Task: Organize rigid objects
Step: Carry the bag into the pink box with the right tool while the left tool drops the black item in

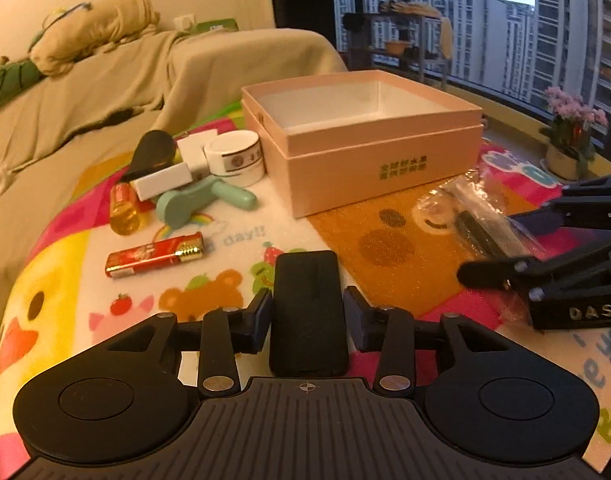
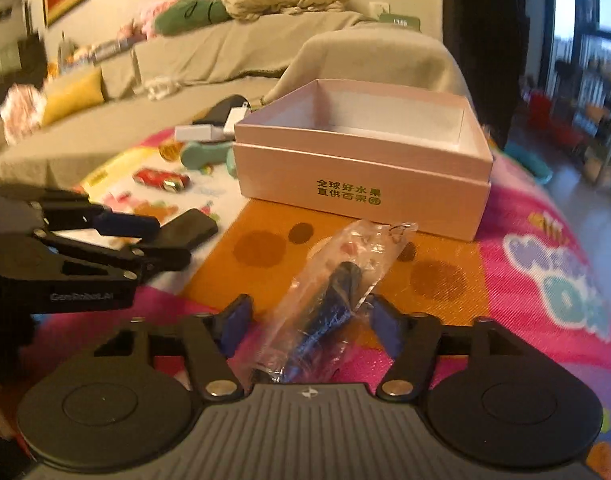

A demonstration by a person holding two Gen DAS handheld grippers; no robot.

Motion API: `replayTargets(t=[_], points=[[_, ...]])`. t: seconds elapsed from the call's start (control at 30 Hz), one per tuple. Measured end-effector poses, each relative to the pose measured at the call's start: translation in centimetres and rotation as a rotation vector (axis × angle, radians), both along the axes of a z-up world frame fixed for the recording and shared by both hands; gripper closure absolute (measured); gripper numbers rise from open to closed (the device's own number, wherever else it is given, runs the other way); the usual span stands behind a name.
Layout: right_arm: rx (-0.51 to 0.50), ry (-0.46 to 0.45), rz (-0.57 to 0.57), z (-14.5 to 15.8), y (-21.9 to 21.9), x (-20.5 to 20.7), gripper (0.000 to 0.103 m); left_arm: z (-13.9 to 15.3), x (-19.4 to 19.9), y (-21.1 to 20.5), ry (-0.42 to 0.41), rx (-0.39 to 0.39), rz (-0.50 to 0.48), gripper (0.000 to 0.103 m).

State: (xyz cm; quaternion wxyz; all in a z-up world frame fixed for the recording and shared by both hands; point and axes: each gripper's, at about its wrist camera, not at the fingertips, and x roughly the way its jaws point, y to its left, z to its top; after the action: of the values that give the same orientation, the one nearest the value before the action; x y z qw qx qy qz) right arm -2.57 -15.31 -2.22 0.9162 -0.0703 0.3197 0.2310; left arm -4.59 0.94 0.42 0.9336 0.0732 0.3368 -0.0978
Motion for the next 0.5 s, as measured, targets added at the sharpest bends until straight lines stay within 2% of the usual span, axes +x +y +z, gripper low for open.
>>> replayTargets(t=[0.07, 0.13, 0.33, 0.4, 0.5], points=[[-0.014, -0.010, 0.014, 0.2, 0.1, -0.3, 0.069, 0.0, -0.3, 0.8, 0.003, -0.049, 0.003, 0.060], [-0.001, 0.001, 0.019, 0.5, -0.4, -0.6, 0.075, -0.1, -0.8, 1.1, -0.001, -0.069, -0.007, 0.060], [0.013, 0.002, 0.022, 1.4, -2.2, -1.8, 0.082, 1.6, -1.9, 0.5, 0.009, -0.095, -0.061, 0.060], [0.038, -0.002, 0.019, 2.2, -3.0, -2.2, 0.082, 3.4, -1.5, 0.5, -0.018, -0.128, -0.070, 0.060], [0.082, -0.033, 0.012, 3.8, -4.3, -2.6, 0.082, 7.7, -0.1, -0.3, -0.123, -0.144, -0.100, 0.060]])
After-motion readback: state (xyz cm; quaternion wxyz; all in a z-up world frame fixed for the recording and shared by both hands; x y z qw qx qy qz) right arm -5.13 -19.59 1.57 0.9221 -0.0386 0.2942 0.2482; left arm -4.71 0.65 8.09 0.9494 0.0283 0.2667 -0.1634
